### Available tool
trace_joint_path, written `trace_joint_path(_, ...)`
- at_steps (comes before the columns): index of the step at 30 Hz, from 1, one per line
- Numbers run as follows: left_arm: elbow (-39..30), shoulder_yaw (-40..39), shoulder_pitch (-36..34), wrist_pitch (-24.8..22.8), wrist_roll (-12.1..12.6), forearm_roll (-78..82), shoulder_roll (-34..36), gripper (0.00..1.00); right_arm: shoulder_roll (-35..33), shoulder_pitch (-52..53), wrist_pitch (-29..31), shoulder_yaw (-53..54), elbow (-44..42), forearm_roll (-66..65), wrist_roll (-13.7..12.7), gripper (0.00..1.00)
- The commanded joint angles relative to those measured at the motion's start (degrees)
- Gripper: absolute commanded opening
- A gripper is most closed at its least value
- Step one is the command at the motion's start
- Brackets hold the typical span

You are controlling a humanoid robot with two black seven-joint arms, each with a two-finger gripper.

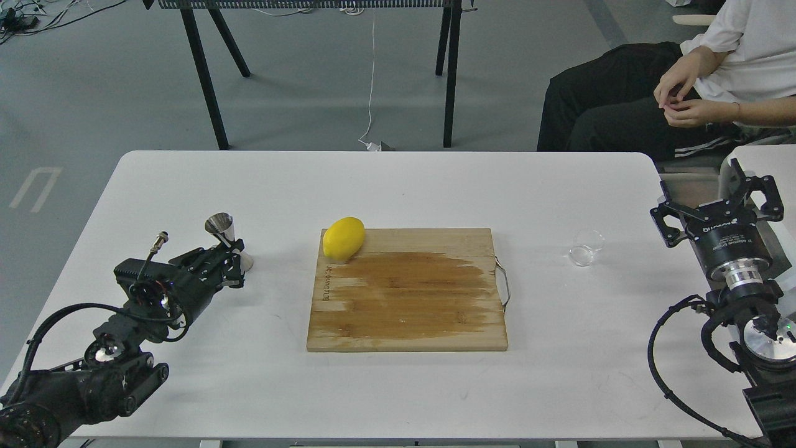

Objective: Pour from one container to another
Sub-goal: 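Lift the jigger with the left gripper and carry it over the cutting board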

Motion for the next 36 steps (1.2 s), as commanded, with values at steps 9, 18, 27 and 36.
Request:
trace_joint_path(9, -27.6, 3.5, -4.0, 0.0, 2.2, 5.1, 6.6, 0.08, -2.8, -1.3, 0.0, 0.2, 0.2, 0.2, 0.1, 1.00)
trace_joint_path(18, -29.3, 3.7, -8.6, -0.2, 4.2, 14.5, -1.0, 0.07, -3.3, -3.5, 0.0, 1.4, 0.2, 0.2, 0.1, 1.00)
trace_joint_path(27, -28.6, 14.5, -8.2, -4.0, 4.3, 14.5, -7.1, 0.07, -3.3, -4.0, 0.0, 2.6, 0.2, 0.2, 0.1, 1.00)
trace_joint_path(36, -24.3, 14.8, -7.6, -4.6, 4.7, 14.5, -9.3, 0.07, -3.3, -4.6, 0.0, 2.6, 0.1, 0.2, 0.1, 1.00)
